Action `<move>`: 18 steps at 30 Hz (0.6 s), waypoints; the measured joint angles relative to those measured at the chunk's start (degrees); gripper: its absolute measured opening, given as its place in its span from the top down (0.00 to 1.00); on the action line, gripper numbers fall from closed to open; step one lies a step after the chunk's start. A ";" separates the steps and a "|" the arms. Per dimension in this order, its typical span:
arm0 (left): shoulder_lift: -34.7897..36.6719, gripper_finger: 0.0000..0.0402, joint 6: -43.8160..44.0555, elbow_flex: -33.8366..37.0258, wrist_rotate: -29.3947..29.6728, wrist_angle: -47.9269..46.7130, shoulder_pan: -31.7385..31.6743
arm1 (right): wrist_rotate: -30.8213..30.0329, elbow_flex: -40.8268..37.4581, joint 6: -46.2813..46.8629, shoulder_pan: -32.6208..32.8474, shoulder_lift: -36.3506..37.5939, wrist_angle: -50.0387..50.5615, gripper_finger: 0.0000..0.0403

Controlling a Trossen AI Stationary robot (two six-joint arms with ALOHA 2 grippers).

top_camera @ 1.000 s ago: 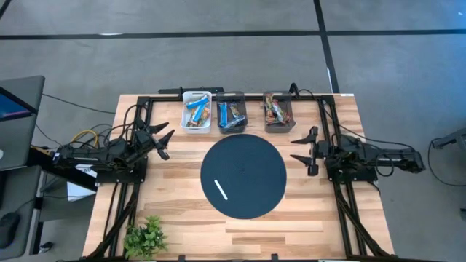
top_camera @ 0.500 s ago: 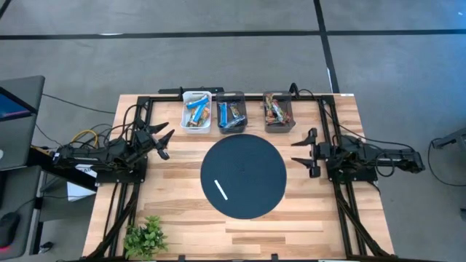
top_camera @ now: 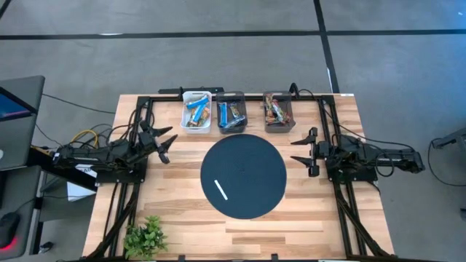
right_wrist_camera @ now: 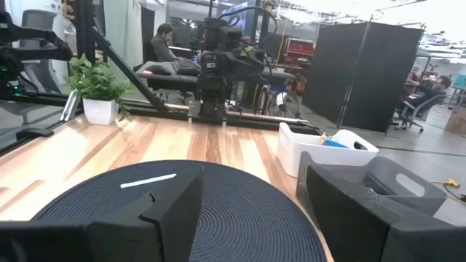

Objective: Pick and place Granola Bars by type
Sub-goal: Return to Home Position

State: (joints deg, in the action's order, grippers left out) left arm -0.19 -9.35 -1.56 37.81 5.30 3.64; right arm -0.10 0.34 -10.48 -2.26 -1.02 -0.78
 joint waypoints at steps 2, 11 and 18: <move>0.00 0.57 -0.14 0.00 -3.29 0.10 -0.02 | 0.00 0.00 -0.02 0.00 0.00 0.00 0.41; 0.00 0.57 -2.12 0.00 -18.96 -2.42 -0.02 | 0.02 -0.02 -0.06 -0.02 0.00 0.01 0.41; 0.02 0.57 -4.33 0.23 -30.70 -2.88 0.00 | 0.04 -0.04 -0.50 -0.02 0.00 0.01 0.41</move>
State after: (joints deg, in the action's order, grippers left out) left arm -0.16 -13.67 -1.34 7.11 2.41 3.64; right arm -0.06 0.30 -10.98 -2.28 -1.02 -0.77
